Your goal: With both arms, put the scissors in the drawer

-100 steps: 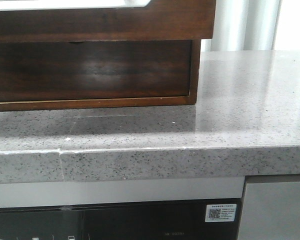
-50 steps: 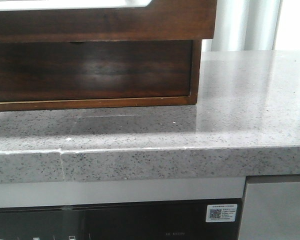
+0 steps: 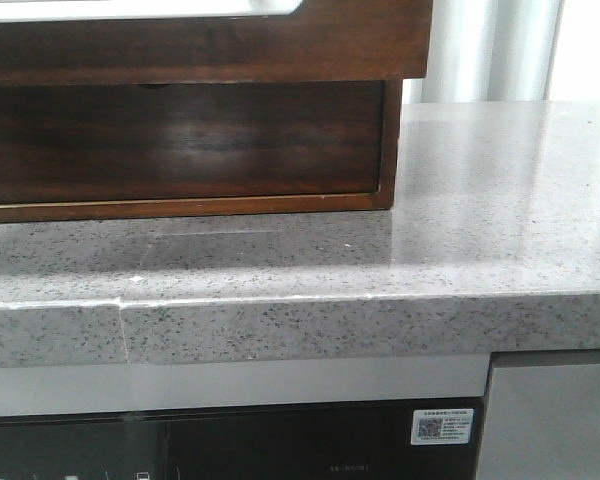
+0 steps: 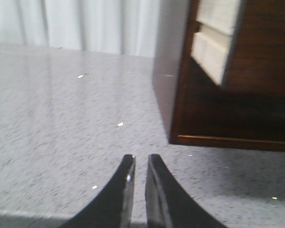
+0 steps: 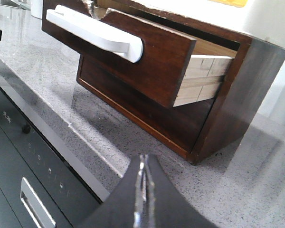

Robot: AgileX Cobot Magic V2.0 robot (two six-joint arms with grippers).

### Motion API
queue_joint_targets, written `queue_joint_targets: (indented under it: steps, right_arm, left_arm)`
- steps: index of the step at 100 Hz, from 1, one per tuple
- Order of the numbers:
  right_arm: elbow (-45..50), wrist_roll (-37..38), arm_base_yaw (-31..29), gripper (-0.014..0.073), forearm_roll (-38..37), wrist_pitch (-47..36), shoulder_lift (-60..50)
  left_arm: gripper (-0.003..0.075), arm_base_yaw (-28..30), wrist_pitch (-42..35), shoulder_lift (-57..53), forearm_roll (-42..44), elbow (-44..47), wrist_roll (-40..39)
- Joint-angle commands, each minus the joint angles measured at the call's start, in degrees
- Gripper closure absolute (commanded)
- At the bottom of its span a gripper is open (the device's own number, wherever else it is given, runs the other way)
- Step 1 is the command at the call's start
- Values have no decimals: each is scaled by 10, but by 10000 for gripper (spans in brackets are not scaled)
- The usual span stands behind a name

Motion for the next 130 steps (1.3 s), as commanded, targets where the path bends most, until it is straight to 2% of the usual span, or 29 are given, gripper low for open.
queue_joint_targets:
  steps: [1,20,130]
  right_arm:
    - [-15,-2,-4,699,5,-42,3]
    - [-15,-2,-4,699,5,-42,3]
    - [-15,-2,-4,699,5,-42,3]
  left_arm:
    - [717,18,-22,-20,2,9,-14]
    - [717,24,79,-20,2,9,-9]
    - [717,23,79,-19,2,9,-9]
